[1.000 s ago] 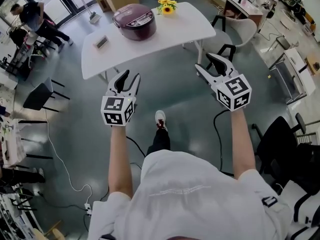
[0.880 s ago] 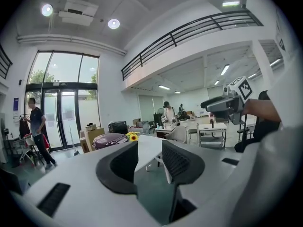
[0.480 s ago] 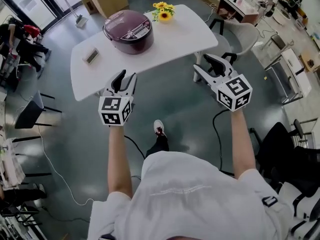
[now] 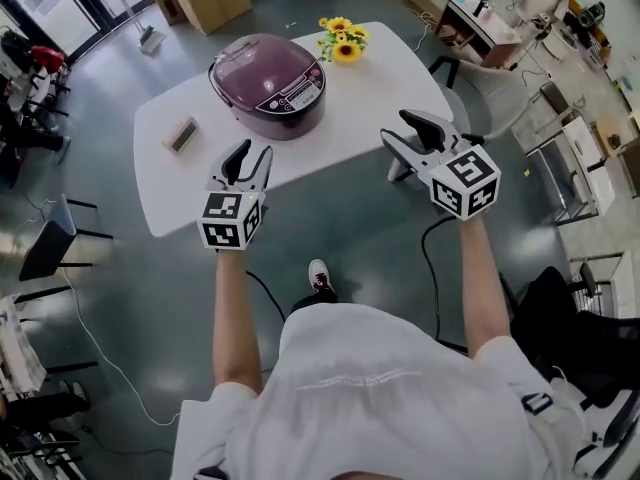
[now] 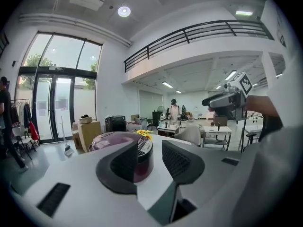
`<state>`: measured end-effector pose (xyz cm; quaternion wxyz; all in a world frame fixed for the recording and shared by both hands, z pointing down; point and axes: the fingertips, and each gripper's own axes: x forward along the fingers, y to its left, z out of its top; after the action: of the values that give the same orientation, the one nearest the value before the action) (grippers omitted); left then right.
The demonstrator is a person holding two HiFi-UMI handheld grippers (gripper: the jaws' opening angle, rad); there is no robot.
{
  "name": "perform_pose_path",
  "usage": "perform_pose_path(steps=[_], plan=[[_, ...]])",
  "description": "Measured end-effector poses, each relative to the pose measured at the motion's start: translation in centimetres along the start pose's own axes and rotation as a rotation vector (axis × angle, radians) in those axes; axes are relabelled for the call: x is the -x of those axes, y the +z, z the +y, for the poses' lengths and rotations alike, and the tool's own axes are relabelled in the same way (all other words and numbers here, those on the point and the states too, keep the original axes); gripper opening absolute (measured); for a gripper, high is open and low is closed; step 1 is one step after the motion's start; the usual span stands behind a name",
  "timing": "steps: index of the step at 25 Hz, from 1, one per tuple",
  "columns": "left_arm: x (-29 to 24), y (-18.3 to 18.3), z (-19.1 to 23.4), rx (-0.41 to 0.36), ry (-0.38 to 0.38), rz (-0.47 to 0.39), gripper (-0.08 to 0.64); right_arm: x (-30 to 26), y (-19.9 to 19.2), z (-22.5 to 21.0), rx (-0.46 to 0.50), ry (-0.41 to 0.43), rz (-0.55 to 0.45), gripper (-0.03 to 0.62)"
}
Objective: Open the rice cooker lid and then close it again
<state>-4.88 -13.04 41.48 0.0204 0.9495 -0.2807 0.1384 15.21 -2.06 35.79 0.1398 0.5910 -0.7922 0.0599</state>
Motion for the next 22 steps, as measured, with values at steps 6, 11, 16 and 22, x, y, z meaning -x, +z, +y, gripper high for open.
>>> perform_pose_path(steps=[6,11,16,22], plan=[[-2.5,-0.9,5.0,0.029,0.003,0.016,0.172,-6.5,0.9,-1.1,0.052,0.032,0.058,0.232],[-3.1,-1.3,8.9,0.037,0.022,0.024,0.172,-11.5,0.6,-1.6,0.117,0.046,0.134,0.254],[-3.2,-2.5,11.7,0.063,0.043,0.051,0.172,-14.7,0.2,-1.8,0.125,0.054,0.169,0.261],[-3.2,-3.6,12.8,0.07,0.046,0.07,0.172,-17.6,0.2,-2.1,0.106,0.062,0.185,0.242]])
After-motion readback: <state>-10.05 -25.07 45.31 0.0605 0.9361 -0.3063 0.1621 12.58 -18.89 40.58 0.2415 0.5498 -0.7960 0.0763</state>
